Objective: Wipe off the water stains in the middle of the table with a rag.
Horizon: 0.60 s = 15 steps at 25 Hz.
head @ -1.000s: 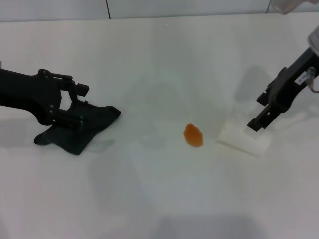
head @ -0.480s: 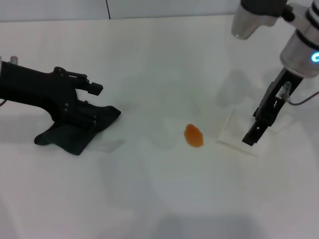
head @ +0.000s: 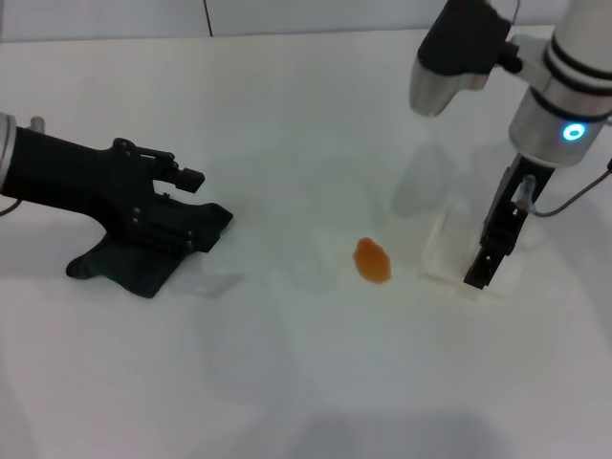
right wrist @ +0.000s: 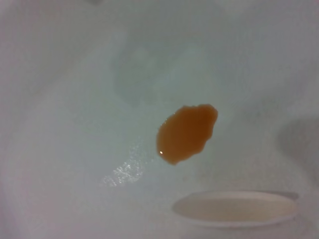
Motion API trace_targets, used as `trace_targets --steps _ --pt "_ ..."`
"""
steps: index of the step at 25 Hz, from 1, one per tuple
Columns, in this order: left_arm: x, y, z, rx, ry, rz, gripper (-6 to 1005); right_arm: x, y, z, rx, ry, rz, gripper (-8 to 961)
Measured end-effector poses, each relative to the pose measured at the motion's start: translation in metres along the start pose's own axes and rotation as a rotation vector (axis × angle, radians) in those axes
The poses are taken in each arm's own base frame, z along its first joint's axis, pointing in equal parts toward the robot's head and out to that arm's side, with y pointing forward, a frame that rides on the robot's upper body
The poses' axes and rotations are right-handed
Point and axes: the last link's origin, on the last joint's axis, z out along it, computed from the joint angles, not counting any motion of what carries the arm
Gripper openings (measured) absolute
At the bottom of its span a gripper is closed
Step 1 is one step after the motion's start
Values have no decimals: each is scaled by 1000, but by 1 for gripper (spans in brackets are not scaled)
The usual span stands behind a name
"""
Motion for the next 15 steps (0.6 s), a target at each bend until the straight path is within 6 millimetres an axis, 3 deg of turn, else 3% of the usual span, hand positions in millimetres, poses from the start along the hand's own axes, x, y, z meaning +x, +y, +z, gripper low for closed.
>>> trace_targets --steps 7,15 --pt "-1 1 5 -1 -2 -6 830 -1 1 19 38 38 -33 847" --pt "-3 1 6 -2 -3 -18 828 0 -2 23 50 26 -42 846"
